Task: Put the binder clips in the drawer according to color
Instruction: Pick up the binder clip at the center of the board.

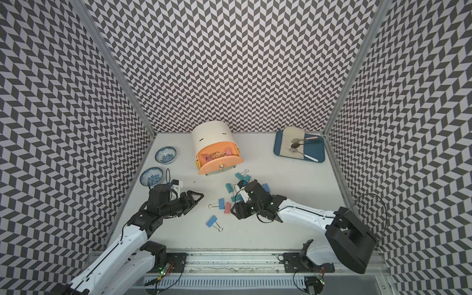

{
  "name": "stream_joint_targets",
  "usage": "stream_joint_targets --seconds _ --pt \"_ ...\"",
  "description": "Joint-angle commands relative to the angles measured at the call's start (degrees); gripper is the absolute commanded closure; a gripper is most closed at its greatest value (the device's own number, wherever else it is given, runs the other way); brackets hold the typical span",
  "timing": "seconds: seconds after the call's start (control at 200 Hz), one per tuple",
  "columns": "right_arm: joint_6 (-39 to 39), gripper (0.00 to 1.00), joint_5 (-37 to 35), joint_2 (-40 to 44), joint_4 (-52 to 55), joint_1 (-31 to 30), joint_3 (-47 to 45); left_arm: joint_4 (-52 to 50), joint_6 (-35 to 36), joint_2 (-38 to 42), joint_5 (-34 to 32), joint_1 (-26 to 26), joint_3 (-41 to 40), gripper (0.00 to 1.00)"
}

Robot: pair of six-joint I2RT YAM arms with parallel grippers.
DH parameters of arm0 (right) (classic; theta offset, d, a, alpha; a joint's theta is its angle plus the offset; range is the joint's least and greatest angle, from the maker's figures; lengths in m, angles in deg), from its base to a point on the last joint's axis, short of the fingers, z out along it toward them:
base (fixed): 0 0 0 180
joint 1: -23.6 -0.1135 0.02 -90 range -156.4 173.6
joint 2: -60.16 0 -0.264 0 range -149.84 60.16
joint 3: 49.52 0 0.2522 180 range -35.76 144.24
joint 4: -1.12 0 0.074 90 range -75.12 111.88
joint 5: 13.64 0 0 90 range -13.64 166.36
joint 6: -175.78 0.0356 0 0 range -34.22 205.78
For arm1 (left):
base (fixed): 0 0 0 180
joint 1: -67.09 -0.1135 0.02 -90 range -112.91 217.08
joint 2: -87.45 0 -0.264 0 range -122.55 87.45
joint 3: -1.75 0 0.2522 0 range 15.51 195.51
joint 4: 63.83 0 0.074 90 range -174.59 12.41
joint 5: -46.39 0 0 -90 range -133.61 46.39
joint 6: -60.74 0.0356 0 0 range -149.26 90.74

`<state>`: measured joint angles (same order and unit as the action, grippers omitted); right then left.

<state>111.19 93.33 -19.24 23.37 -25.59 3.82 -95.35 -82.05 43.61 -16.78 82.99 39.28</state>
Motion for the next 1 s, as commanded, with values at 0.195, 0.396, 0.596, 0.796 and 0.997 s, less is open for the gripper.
stream_joint_targets --seconds 0.195,0.396,0.596,0.796,0.997 --pt "-1.2 0.33 1.1 -6.4 -5.3 -2.0 3.0 1.0 -0.2 0.7 -0.7 0.4 0.3 0.37" --pt "-2.9 0.33 -0.4 -9.1 -5.6 -2.4 5.0 0.5 0.1 0.8 -0.6 0.4 0.7 0.37" --pt "-4.7 0.33 -1.5 -12.0 -5.7 -2.8 7.0 -0.3 0.7 0.6 -0.6 0.3 1.2 0.37" --pt "-6.2 0.33 -2.5 -14.1 -5.9 -3.0 8.0 -0.8 1.0 0.6 -0.5 0.3 1.4 0.37" --pt "-6.6 0.33 -2.8 -15.2 -6.0 -3.1 8.4 -0.7 1.3 0.4 -0.4 0.3 1.3 0.37"
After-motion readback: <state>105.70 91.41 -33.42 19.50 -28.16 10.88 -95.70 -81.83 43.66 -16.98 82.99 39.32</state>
